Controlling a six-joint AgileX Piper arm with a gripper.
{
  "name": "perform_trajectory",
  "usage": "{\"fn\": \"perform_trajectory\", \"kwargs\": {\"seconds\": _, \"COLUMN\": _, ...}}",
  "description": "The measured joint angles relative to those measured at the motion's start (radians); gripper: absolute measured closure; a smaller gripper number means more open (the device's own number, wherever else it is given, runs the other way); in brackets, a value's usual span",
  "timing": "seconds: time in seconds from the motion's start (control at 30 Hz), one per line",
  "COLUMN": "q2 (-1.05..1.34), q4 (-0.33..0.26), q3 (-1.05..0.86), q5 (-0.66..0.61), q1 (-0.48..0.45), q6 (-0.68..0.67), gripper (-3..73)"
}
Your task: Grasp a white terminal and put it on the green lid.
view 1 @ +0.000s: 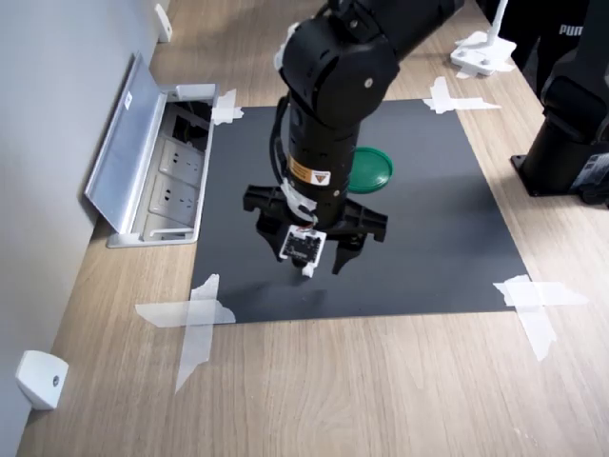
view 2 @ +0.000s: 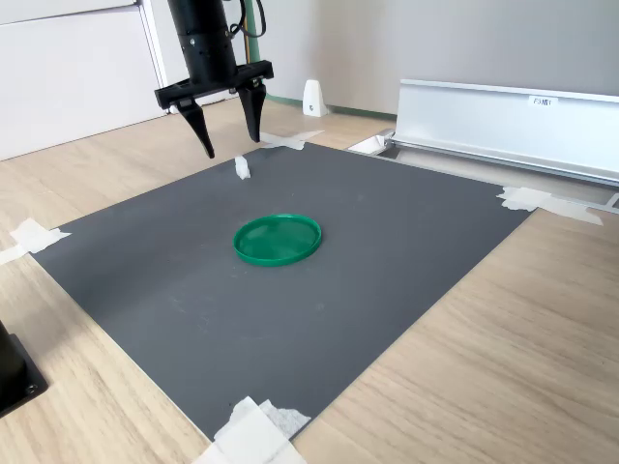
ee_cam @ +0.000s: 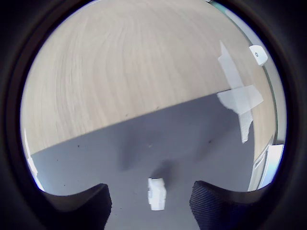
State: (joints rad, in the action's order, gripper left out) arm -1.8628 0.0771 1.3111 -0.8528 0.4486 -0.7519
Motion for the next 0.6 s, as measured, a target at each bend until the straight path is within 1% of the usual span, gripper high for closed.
{"fn": "perform_trajectory", "kwargs": {"seconds": 0.33, "q2": 0.000, "q4": 0.044, "q3": -0.021, "q5": 0.058, "q1": -0.001, "q6": 0.018, "gripper": 0.5}}
{"fn": "perform_trajectory", "kwargs": {"seconds": 0.6, "q2": -0.032, "q4": 0.048, "q3": -0.021, "q5": 0.065, "q1": -0.001, "q6": 0.045, "gripper": 0.5}}
